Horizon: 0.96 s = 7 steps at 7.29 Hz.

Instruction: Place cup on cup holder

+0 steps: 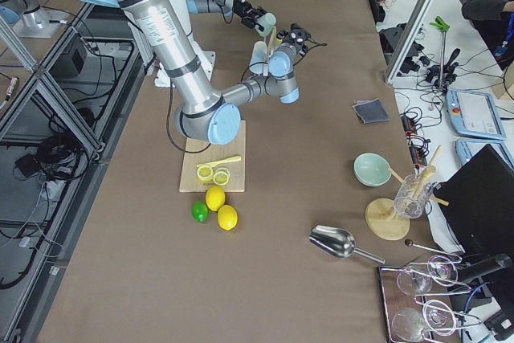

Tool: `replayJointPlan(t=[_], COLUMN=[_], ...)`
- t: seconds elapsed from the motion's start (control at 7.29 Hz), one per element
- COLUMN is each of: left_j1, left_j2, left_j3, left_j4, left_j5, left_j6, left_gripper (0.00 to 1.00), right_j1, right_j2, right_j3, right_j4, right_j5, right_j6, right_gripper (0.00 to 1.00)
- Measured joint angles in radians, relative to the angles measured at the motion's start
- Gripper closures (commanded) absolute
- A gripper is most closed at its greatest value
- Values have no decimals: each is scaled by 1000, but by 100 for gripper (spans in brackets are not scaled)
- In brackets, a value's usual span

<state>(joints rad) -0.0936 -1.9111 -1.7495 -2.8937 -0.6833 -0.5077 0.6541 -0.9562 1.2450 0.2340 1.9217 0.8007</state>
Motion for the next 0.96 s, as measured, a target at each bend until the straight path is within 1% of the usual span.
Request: replayJointPlan(t=[0.14, 0.27, 0.55, 0.69, 0.82, 0.96], left_j1=[0, 0, -1, 0, 0, 0], left_j2=[0, 0, 0, 0, 0, 0], left_j3=[4, 6, 9, 11, 13, 15], left_j4=[-3, -4, -4, -4, -4, -4], left_j5=[0, 1, -1, -3, -6, -9], left_j6=[-2, -8, -19, -20, -21, -21], left_gripper=[55, 53, 46, 23, 22, 1], right_j1=[1, 1, 2, 2, 1, 1], right_j2=[-2, -3, -4, -3, -1, 1], right_j3=[0, -2, -10, -16, -25, -35], right_j4=[25, 39, 48, 48, 48, 48], right_j5=[37, 60, 75, 75, 75, 74], right_j6=[0, 0, 0, 0, 0, -1], right_gripper=[100, 100, 100, 100, 100, 100])
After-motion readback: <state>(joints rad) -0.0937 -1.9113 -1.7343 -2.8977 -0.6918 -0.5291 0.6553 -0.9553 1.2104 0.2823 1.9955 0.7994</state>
